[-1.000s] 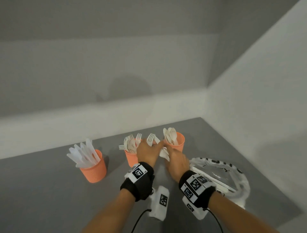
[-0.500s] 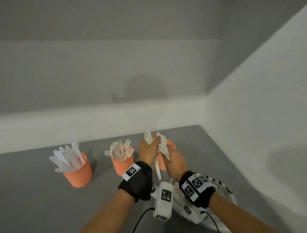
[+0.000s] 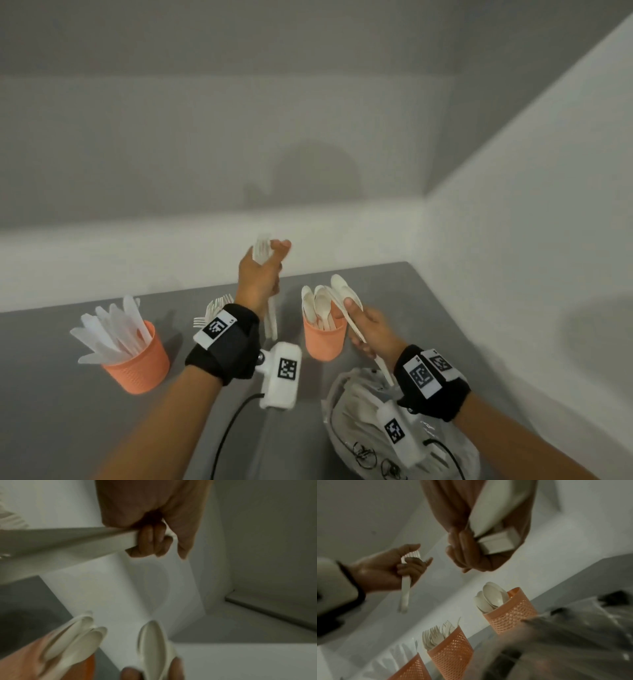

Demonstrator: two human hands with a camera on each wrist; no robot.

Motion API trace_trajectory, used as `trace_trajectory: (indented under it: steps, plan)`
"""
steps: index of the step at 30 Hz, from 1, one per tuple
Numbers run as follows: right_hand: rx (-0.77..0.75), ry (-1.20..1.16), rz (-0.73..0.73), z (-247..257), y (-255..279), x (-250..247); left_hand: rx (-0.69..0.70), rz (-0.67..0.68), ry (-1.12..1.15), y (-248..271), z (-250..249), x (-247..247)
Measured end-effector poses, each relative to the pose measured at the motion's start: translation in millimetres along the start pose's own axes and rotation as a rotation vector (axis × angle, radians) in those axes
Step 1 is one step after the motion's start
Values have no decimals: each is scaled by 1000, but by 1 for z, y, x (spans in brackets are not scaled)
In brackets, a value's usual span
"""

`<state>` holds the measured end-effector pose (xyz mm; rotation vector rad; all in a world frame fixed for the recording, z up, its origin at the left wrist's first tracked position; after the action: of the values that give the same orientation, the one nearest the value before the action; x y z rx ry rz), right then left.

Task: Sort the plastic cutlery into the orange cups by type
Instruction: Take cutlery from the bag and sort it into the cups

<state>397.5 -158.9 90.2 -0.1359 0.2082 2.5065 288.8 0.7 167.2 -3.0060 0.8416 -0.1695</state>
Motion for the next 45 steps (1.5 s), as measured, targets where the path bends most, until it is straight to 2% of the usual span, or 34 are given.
trace_trajectory:
  steps: [4, 7, 11, 18, 22, 25, 29, 31, 35, 39, 42, 45]
  plan:
    - [40, -70, 110, 2, -3, 7, -121, 216, -156, 19, 31, 25]
    - [62, -109, 119, 1, -7, 11, -140, 263, -132, 28, 43, 37]
    - [83, -146, 118, -2, -11, 14, -68, 225, -118, 27, 44, 40]
    - [18, -135, 76, -1, -23, 20, 97, 121, -292, 15, 45, 27]
    - [-7, -42, 32, 5, -25, 25, 149, 175, -266, 17, 37, 24]
    - [-47, -29, 51, 11, -25, 33, 153, 220, -296, 18, 37, 22]
    - [-85, 23, 110, 16, -28, 44, 147, 119, -382, 18, 36, 13]
    - [-99, 40, 147, 16, -30, 48, 82, 88, -350, 17, 36, 9]
    - [-103, 96, 224, 26, -28, 51, -90, 145, -213, 16, 40, 5]
    - [-76, 165, 323, 35, -27, 59, -26, 222, -189, 14, 33, 11]
    - [-69, 134, 317, 47, -33, 58, 49, 108, -191, 8, 27, 8]
    - [-114, 257, 186, 57, -45, 54, 123, 16, -211, 4, 21, 6]
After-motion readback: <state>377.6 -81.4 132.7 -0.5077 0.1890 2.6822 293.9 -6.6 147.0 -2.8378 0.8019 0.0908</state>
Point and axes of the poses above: each hand's wrist, its own y-axis away from the middle knuckle, its own x-axis out of the palm, z = x × y, the point moved 6 cm from there along -y, towards the middle knuckle, and after that the axes turned 1 degree about -z, right-handed, at the moved point
